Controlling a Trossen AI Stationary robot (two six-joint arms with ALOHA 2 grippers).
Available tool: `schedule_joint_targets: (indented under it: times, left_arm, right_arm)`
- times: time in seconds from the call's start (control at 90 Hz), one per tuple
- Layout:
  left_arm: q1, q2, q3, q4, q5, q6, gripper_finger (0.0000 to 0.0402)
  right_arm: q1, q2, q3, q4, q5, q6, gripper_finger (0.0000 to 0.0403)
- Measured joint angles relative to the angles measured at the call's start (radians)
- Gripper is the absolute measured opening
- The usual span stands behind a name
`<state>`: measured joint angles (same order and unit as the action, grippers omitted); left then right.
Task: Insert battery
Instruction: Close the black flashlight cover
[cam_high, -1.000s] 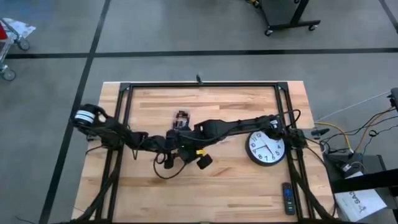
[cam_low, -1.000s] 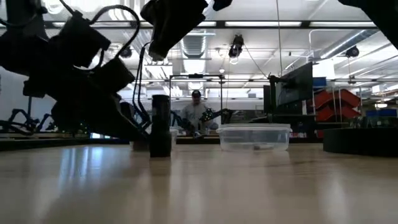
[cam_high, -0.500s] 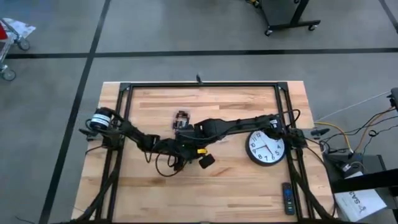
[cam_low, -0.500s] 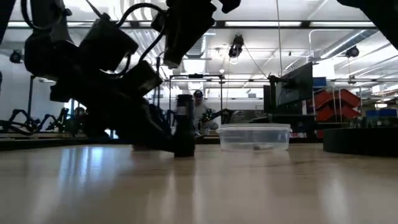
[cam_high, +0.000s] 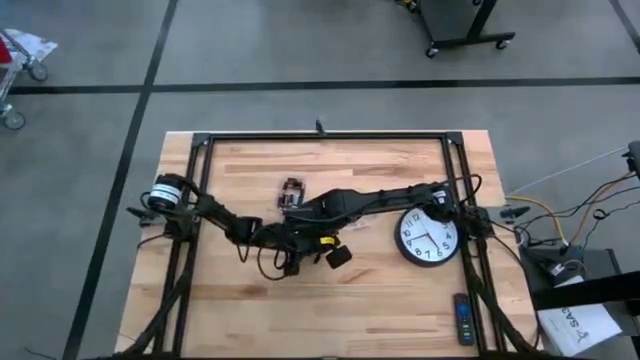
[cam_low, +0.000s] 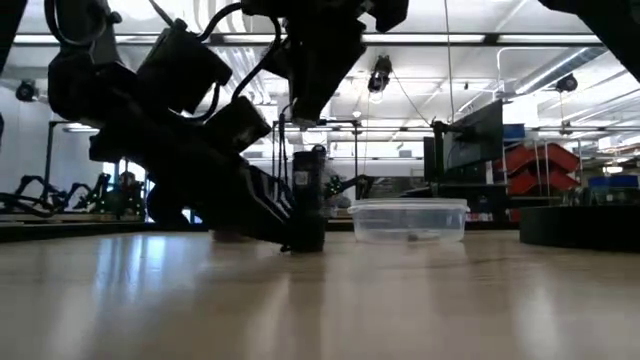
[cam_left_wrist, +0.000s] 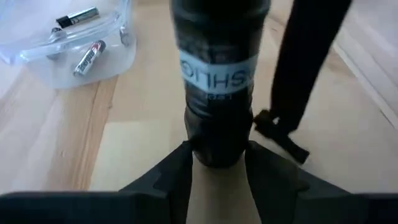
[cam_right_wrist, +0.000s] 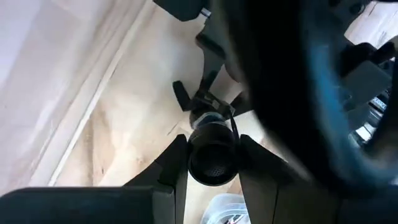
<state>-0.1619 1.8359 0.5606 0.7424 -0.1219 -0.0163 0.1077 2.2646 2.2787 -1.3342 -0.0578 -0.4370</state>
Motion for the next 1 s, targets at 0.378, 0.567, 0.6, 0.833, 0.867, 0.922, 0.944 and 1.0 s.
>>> schedule_joint_targets:
  times: [0.378,0.567,0.6,0.833,0.867,0.922,0.944,1.0]
  left_arm:
    - [0.000,0.000,0.000,-0.002,0.000,0.000,0.0115]
    - [0.000,0.000,0.000,-0.002,-0.001,-0.001,0.0119]
    - [0.000,0.000,0.000,-0.003,-0.001,-0.001,0.0118]
    - [0.000,0.000,0.000,-0.003,-0.001,-0.003,0.0110]
    - [0.000,0.000,0.000,-0.003,-0.001,-0.003,0.0110]
    - [0.000,0.000,0.000,-0.003,-0.001,-0.003,0.0111]
    - [0.000,0.000,0.000,-0.003,-0.001,-0.003,0.0111]
    - [0.000,0.000,0.000,-0.004,-0.001,-0.003,0.0114]
  right_arm:
    - [-0.036,-0.002,-0.032,0.017,-0.032,0.025,0.0088]
    - [-0.051,-0.002,-0.064,0.041,-0.097,0.048,0.0088]
    - [-0.051,-0.002,-0.066,0.040,-0.099,0.048,0.0088]
    - [-0.051,-0.002,-0.068,0.061,-0.100,0.048,0.0088]
    - [-0.051,0.001,-0.069,0.062,-0.100,0.049,0.0088]
    - [-0.052,0.006,-0.069,0.063,-0.100,0.055,0.0088]
    - [-0.052,0.008,-0.070,0.062,-0.100,0.056,0.0088]
    - [-0.051,0.016,-0.072,0.060,-0.100,0.057,0.0088]
